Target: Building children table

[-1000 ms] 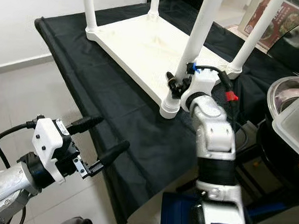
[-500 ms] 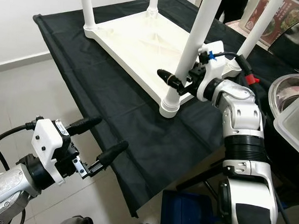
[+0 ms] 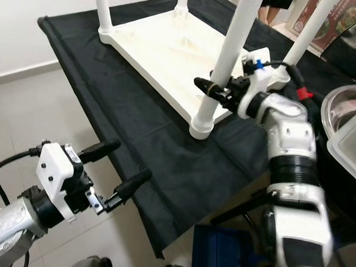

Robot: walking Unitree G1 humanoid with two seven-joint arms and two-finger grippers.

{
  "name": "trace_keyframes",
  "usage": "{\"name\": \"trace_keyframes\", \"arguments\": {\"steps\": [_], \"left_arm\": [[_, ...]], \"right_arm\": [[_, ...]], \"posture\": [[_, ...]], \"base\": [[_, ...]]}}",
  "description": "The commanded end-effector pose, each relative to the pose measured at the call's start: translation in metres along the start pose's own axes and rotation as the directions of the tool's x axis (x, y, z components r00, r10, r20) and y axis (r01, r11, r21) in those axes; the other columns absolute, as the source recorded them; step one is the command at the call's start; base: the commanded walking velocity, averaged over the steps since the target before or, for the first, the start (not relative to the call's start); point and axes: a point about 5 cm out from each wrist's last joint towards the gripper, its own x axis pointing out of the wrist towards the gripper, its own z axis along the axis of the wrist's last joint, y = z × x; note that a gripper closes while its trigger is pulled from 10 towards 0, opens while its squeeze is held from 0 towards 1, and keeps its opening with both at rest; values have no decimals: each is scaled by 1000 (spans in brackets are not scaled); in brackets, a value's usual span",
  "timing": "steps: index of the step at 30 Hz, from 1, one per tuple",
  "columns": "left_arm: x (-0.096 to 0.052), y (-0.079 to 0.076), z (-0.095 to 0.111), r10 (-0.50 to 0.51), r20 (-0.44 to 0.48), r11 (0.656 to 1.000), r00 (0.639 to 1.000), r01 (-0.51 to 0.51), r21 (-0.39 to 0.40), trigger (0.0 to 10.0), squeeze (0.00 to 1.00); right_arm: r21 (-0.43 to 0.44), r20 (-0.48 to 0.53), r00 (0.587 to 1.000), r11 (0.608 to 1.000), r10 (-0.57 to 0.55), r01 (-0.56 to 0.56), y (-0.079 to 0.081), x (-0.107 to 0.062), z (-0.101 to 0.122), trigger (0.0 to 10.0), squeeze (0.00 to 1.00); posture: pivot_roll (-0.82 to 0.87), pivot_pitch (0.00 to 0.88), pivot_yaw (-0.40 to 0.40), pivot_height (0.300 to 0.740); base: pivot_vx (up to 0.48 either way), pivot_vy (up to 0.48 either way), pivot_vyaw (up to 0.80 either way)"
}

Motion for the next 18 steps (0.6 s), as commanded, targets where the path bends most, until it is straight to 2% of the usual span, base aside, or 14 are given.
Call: {"name": "trace_keyframes", "arguments": {"steps": [1, 2, 3, 4, 5, 7, 8, 9, 10, 11, 14, 18], "left_arm": [[-1, 0, -2, -8, -9, 1000, 1000, 8, -6, 10000, 0], [-1, 0, -2, -8, -9, 1000, 1000, 8, -6, 10000, 0], [-1, 0, -2, -8, -9, 1000, 1000, 8, -5, 10000, 0], [-1, 1, -2, -7, -7, 1000, 1000, 7, -5, 10000, 0], [-1, 1, -2, -7, -7, 1000, 1000, 7, -5, 10000, 0], [0, 2, -2, -4, -2, 1000, 1000, 4, -7, 10000, 0], [0, 2, -2, -4, -2, 1000, 1000, 4, -7, 10000, 0], [0, 2, -2, -5, -2, 1000, 1000, 5, -5, 10000, 0], [0, 2, -2, -5, -2, 1000, 1000, 5, -5, 10000, 0], [2, 3, -2, -4, 1, 1000, 1000, 4, -4, 10000, 0], [4, 4, -2, -3, 5, 1000, 1000, 3, -1, 10000, 0], [5, 5, -2, 1, 13, 1000, 1000, -1, 1, 10000, 0]], "right_arm": [[-11, -16, 998, 998, -64, 64, 17, 3, -10, 0, 0], [-11, -16, 998, 998, -64, 64, 17, 3, -10, 0, 0], [-30, -10, 997, 996, -79, 79, 25, 5, -12, 0, 0], [-24, -4, 998, 998, -65, 65, 47, 10, -15, 0, 0], [-24, -4, 998, 998, -65, 65, 47, 10, -15, 0, 0], [-26, -17, 938, 938, -347, 347, 63, 12, -23, 0, 0], [-26, -17, 938, 938, -347, 347, 63, 12, -23, 0, 0], [-5, -27, 874, 875, -485, 485, 66, 9, -30, 0, 0], [-5, -27, 874, 875, -485, 485, 66, 9, -30, 0, 0], [-2, -8, 838, 838, -546, 546, 72, 9, -34, 0, 0], [9, -1, 837, 837, -548, 548, 84, 13, -39, 0, 0], [-10, -13, 841, 841, -541, 541, 83, 12, -41, 0, 0]], "posture": [[41, 194, -66, 740], [41, 194, -66, 740], [41, 194, -66, 740], [35, 187, -60, 740], [35, 187, -60, 740], [33, 177, -61, 740], [33, 177, -61, 740], [29, 170, -58, 740], [29, 170, -58, 740], [39, 168, -60, 740], [34, 159, -56, 740], [40, 149, -65, 740]], "base": [[0, 0, 0], [0, 0, 0], [0, 0, 0], [0, 0, 0], [0, 0, 0], [0, 0, 0], [0, 0, 0], [0, 0, 0], [0, 0, 0], [0, 0, 0], [0, 0, 0], [0, 0, 0]]}}
